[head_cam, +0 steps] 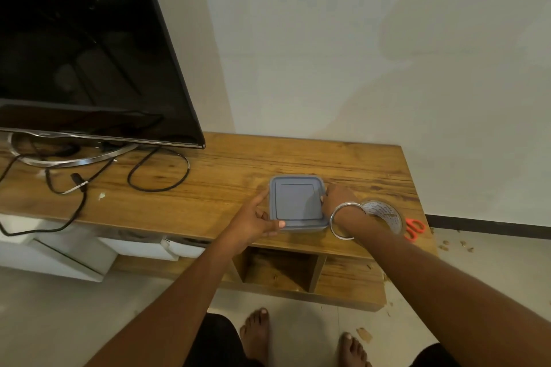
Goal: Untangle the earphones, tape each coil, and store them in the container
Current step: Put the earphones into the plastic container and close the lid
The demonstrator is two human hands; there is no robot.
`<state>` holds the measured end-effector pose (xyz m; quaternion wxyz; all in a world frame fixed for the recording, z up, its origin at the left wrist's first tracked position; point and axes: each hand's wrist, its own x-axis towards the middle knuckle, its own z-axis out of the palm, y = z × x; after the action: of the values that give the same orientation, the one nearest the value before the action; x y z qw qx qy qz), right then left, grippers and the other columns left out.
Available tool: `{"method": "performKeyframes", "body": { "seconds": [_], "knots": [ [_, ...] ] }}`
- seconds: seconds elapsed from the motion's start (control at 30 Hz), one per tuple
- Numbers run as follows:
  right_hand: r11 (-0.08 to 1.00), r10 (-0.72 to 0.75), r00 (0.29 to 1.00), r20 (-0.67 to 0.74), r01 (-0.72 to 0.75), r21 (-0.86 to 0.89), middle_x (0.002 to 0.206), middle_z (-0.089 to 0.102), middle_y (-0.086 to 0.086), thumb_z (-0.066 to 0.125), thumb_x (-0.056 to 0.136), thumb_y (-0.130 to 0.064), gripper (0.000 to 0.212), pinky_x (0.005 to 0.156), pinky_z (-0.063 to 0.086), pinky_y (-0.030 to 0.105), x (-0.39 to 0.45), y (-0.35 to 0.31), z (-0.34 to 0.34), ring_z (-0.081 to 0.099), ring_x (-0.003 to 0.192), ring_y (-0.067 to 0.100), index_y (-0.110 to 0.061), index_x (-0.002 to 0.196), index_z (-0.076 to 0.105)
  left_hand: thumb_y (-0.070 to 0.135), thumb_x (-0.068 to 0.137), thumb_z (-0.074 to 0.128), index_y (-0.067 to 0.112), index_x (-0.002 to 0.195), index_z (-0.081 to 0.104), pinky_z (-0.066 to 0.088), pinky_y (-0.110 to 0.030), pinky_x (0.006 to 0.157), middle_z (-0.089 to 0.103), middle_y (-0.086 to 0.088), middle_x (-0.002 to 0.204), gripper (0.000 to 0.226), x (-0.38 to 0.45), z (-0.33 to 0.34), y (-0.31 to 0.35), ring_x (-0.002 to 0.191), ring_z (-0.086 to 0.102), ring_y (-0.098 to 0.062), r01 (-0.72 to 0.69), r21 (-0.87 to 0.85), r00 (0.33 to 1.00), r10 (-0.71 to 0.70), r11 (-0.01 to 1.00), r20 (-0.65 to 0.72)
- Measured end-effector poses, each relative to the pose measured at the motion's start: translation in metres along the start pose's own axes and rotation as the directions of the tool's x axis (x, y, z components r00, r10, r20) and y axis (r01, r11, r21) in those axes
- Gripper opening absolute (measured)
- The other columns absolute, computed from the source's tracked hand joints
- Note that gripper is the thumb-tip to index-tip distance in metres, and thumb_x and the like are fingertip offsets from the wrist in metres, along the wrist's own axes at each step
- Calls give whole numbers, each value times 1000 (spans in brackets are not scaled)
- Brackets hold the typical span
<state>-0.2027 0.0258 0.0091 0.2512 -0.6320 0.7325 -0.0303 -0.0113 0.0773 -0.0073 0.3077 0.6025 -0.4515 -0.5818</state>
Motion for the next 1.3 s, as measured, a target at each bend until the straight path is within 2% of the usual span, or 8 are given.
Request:
{"method": "performKeyframes", "body": {
  "seconds": [0.17,0.27,0.37,0.53,0.63,0.8,1.0,1.3],
  "knots": [
    [997,-48,996,72,51,-49,117,62,14,47,95,-13,25,71,40,27,2,-4,-1,60,104,28,-3,116,57,1,75,77,35,151,22,61,-31,73,55,-23,124,100,3,2,-2,105,62,-25,-6,-14,999,6,1000,-32],
    [994,-92,994,57,96,-60,119,61,14,49,92,-8,31,75,44,28,2,-5,1,59,105,28,-6,123,52,2,76,78,35,151,23,61,-38,79,60,-17,121,99,8,5,-4,104,64,-25,-39,27,994,41,999,-105],
    [992,-127,992,-18,127,9,122,58,14,47,92,-5,53,81,46,34,4,-3,2,58,107,31,-16,142,31,-3,79,73,26,151,28,60,-31,76,57,-14,132,89,14,10,0,107,63,-22,-56,-39,990,50,998,-134],
    [986,-165,986,-18,165,-35,117,60,15,50,89,-2,59,81,47,35,17,-3,3,58,105,31,-17,143,31,-4,79,73,21,151,28,58,-43,86,56,-14,134,89,30,9,5,114,60,-26,-38,-32,989,33,999,-147],
    [988,-149,988,-27,148,-40,119,58,17,49,90,-3,63,84,49,37,29,-2,2,58,106,32,-16,146,24,-5,79,73,19,151,28,58,-37,82,52,-16,138,88,43,11,11,117,59,-28,-36,-24,990,33,999,-134],
    [991,-131,989,-67,129,-30,122,56,19,47,91,-3,55,83,50,38,51,8,-8,58,107,34,-11,143,31,-7,81,69,15,152,24,55,-42,89,43,-34,137,87,64,23,27,119,55,-40,-27,15,994,29,1000,-106],
    [984,-130,988,-83,118,-130,120,58,20,50,89,-5,52,82,49,37,80,44,-35,58,107,36,-9,139,35,-4,83,69,15,153,23,58,-35,82,35,-27,149,86,98,60,47,125,52,-38,-67,66,997,69,996,-26],
    [991,-80,988,-132,64,-120,119,56,22,50,87,-8,49,78,45,37,103,105,-63,56,106,38,-11,135,38,4,84,71,18,153,23,58,-42,86,41,-11,148,86,134,117,67,122,54,-28,-119,148,993,115,982,35]
  ]
}}
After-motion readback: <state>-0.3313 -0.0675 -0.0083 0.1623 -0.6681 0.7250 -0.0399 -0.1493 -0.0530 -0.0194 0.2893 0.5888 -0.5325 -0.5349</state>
